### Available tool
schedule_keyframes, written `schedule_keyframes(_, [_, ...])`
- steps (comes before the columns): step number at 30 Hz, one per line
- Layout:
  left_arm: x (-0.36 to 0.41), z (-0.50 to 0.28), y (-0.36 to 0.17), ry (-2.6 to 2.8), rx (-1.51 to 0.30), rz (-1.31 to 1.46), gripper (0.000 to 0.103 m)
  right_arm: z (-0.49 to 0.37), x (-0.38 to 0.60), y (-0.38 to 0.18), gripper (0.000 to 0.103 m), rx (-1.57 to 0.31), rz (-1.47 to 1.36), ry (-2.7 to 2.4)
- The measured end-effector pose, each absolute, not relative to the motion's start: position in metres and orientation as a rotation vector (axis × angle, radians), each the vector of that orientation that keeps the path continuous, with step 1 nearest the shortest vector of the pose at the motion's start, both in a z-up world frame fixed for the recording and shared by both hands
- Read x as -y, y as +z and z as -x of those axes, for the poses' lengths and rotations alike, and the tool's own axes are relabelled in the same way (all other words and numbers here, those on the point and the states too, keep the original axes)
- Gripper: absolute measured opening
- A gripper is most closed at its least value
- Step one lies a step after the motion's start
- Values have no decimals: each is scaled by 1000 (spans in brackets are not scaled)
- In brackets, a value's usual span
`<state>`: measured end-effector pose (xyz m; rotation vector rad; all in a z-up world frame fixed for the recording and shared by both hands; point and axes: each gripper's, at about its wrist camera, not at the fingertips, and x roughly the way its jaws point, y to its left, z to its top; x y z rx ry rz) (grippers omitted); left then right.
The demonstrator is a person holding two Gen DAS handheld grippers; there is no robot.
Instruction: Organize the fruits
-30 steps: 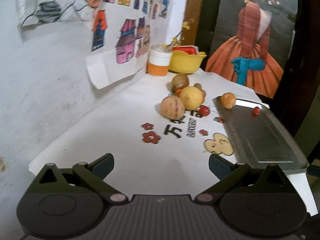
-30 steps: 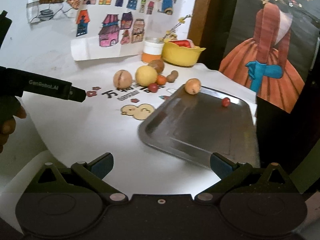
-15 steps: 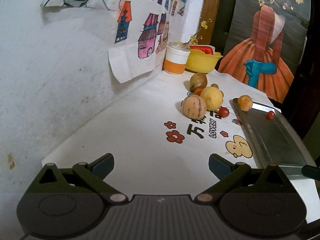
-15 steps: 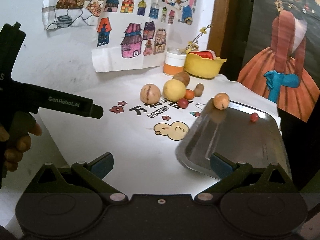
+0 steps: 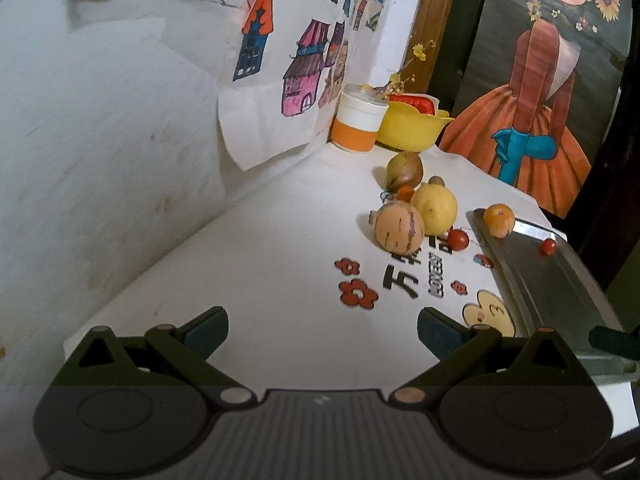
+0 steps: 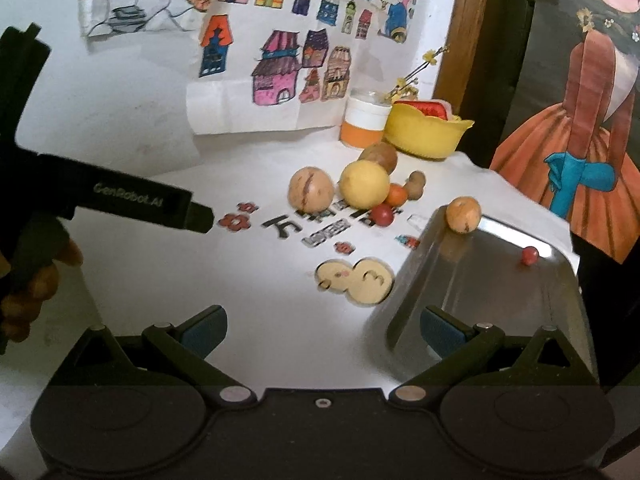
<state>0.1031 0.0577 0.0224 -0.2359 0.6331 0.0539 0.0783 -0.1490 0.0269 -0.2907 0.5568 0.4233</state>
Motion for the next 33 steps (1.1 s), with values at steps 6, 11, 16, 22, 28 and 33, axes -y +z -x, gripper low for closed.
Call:
schedule_keyframes(6, [-57, -121, 24, 35, -617, 248, 103, -105, 153, 31, 102, -538, 311, 380])
schedule_keyframes(11, [-52, -138, 24, 16, -617, 252, 103, -125, 157, 33, 102, -524, 335, 364])
schedule_keyframes(16, [-47, -154, 23, 12, -610, 261, 103, -149, 157, 31, 102, -522, 354, 345])
schedule_keyframes(22, [-43, -175, 19, 1, -623, 265, 103, -174, 156, 27, 102, -526, 371, 343])
schedule_keyframes(28, [-38, -192, 13, -3, -637, 244, 103, -192, 156, 23, 102, -534, 359, 333])
schedule_keyframes(33, [-34, -204, 10, -26, -653, 225, 103, -204, 155, 20, 102, -536, 377, 326])
